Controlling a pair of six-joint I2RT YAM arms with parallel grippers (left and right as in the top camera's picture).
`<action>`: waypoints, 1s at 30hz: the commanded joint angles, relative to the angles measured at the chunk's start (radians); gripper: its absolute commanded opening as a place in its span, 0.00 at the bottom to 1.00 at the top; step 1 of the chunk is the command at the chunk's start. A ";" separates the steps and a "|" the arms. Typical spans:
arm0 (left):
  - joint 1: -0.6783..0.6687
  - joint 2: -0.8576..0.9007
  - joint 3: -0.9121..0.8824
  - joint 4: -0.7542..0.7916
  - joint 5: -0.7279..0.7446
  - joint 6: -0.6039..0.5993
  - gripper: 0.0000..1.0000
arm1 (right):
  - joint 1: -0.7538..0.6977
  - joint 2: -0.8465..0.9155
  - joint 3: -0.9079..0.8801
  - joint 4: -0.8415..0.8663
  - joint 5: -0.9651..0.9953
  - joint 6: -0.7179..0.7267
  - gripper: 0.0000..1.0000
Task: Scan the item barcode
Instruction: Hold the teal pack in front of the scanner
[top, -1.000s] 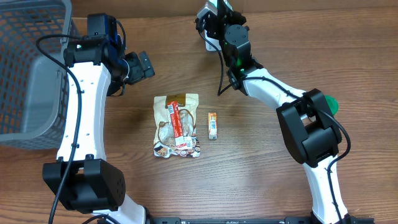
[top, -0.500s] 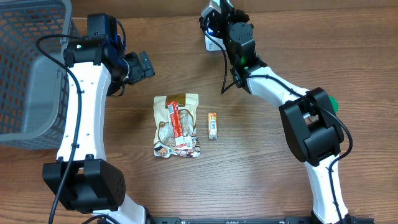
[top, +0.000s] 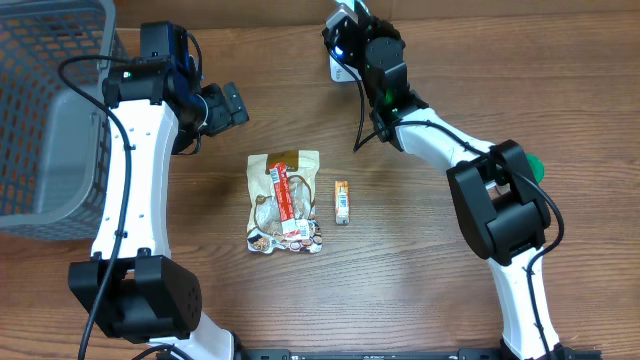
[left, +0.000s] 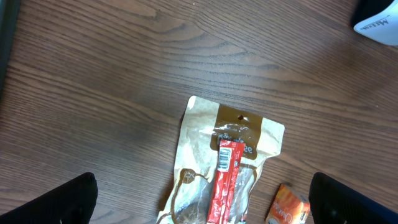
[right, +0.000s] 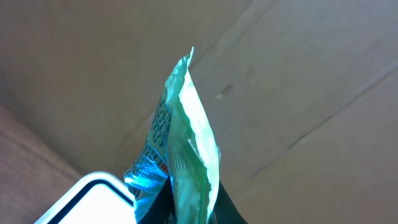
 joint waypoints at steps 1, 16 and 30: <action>-0.005 -0.021 0.013 0.000 -0.003 0.012 1.00 | 0.003 0.048 0.024 0.008 0.038 0.026 0.04; -0.005 -0.021 0.013 0.000 -0.003 0.012 1.00 | 0.009 0.071 0.024 0.131 0.077 -0.030 0.04; -0.005 -0.021 0.013 0.000 -0.003 0.012 1.00 | 0.049 0.117 0.024 0.039 0.098 -0.016 0.04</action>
